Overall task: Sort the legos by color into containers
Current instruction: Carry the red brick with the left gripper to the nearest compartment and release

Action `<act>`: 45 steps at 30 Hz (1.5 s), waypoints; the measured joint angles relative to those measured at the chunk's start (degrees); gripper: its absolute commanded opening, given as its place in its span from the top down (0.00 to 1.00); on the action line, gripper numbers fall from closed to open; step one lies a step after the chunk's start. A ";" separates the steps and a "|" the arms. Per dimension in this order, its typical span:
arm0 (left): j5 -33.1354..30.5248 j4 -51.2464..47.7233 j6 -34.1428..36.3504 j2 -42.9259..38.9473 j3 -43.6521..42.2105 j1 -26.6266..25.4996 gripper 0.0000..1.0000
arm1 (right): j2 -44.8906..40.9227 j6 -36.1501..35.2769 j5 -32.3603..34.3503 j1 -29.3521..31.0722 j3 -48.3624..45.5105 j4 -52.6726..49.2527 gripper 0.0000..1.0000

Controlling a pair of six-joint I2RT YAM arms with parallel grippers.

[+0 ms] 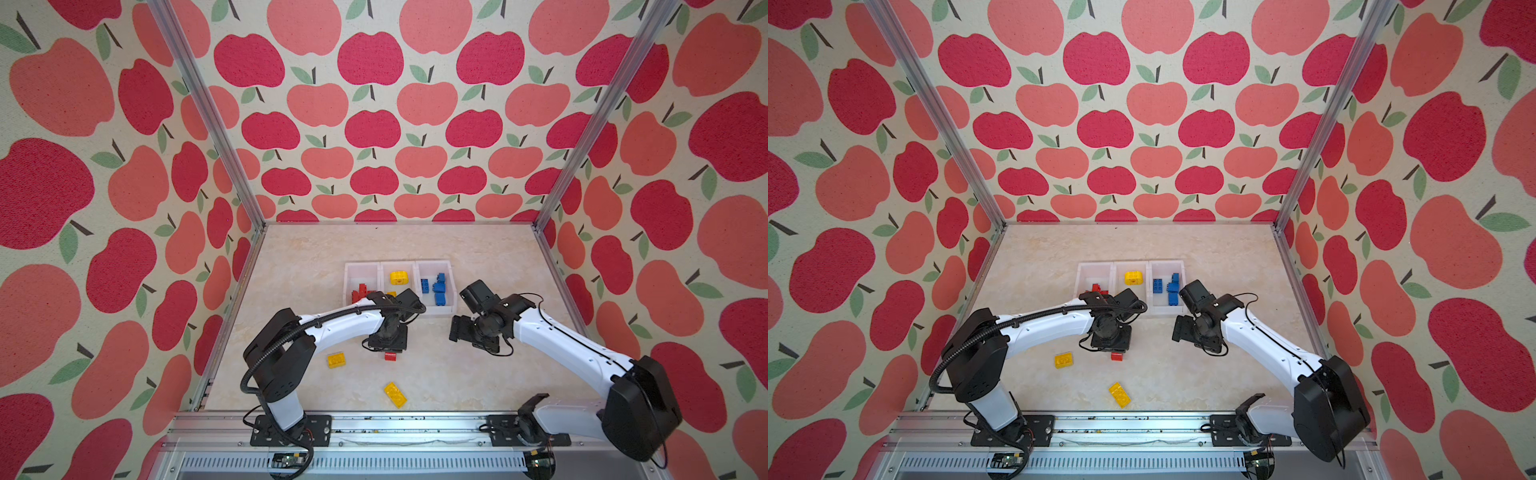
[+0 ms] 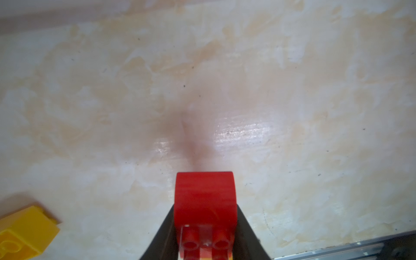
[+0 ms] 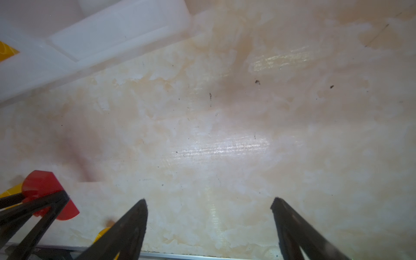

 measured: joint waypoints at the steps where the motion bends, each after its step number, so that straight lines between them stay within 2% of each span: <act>1: -0.37 -0.35 0.37 -1.05 0.76 0.68 0.68 | 0.09 -0.02 0.02 0.00 0.35 0.07 0.11; 6: -1.77 -0.68 2.62 -4.70 4.20 4.83 0.68 | 0.15 -0.02 0.02 0.00 1.75 0.15 0.11; 12: -2.08 -0.87 7.10 -4.68 8.61 12.22 0.68 | 0.15 -0.02 0.15 0.00 3.04 0.17 0.11; 24: -2.05 0.59 16.44 6.40 19.28 22.67 0.68 | 1.16 0.00 0.52 0.00 4.35 0.81 0.11; 39: -2.08 4.48 21.20 18.38 26.10 26.03 0.66 | 2.01 0.02 0.50 0.00 4.79 0.81 0.11; 45: -2.10 5.16 21.97 20.41 27.08 26.21 0.54 | 2.01 0.00 0.50 0.00 4.79 0.79 0.11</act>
